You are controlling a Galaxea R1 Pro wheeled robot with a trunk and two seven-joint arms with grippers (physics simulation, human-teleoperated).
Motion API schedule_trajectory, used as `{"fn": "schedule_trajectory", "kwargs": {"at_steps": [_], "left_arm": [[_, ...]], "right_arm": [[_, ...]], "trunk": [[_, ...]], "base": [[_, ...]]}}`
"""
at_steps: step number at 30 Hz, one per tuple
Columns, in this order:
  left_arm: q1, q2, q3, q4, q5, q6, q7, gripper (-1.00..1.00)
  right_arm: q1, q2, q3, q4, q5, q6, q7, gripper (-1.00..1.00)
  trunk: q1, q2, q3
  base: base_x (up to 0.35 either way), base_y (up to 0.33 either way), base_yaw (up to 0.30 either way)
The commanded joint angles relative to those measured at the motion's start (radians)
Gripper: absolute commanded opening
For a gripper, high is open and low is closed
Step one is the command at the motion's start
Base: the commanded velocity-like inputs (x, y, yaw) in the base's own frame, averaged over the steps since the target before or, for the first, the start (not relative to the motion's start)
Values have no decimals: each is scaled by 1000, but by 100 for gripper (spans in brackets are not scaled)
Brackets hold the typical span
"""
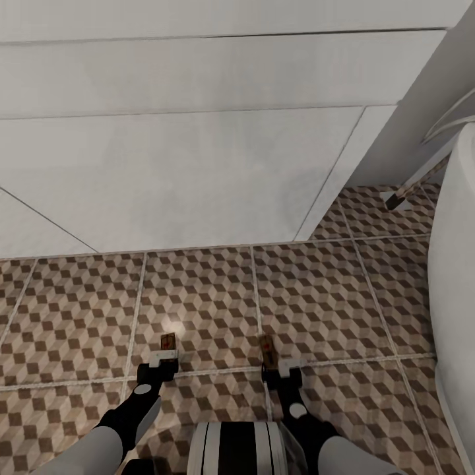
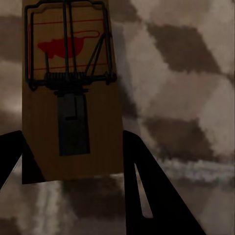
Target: Take the four mousetraps from the cabinet in the bathroom and place them on the bathroom floor. Make sure all four end up on the same floor surface, and ensure that at least two of them are either under or directly next to the same bathroom sink.
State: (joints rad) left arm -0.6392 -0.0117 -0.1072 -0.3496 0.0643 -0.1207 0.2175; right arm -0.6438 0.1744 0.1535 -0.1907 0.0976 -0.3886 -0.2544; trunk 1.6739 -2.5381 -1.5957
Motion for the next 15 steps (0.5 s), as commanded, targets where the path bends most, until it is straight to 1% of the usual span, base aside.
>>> {"fn": "schedule_trajectory", "kwargs": {"at_steps": [1, 3, 4, 6, 8, 10, 13, 15], "left_arm": [[-1, 1, -7, 1, 8, -3, 8, -100], [-1, 1, -8, 1, 8, -4, 7, -100], [-1, 1, -8, 1, 8, -4, 7, -100], [-1, 1, -7, 1, 8, -4, 7, -100], [-1, 0, -7, 1, 7, -4, 7, -100], [-1, 0, -6, 1, 7, -4, 6, -100], [-1, 0, -6, 0, 6, -4, 6, -100], [-1, 0, -6, 0, 6, -4, 6, -100]], "right_arm": [[-1, 0, 5, -8, 10, 0, -15, -100], [0, 0, 4, -35, 14, 1, -18, -100], [0, 0, 3, -52, 15, 1, -31, -100], [0, 0, 3, -67, 12, 3, -65, -100], [0, 0, 3, -79, 10, 8, -121, -100], [0, 0, 4, -86, 9, 17, -162, -100], [0, 0, 4, -93, 9, 37, -195, -100], [1, 0, 4, -95, 8, 43, -200, -100]], "trunk": [[0, 0, 0], [0, 0, 0], [0, 0, 0], [0, 0, 0], [0, 0, 0], [0, 0, 0], [0, 0, -1], [0, 0, -1]], "base": [[0, 0, 0], [0, 0, 0], [0, 0, 0], [0, 0, 0], [0, 0, 0], [0, 0, 0], [0, 0, 9], [0, 0, 75]]}}
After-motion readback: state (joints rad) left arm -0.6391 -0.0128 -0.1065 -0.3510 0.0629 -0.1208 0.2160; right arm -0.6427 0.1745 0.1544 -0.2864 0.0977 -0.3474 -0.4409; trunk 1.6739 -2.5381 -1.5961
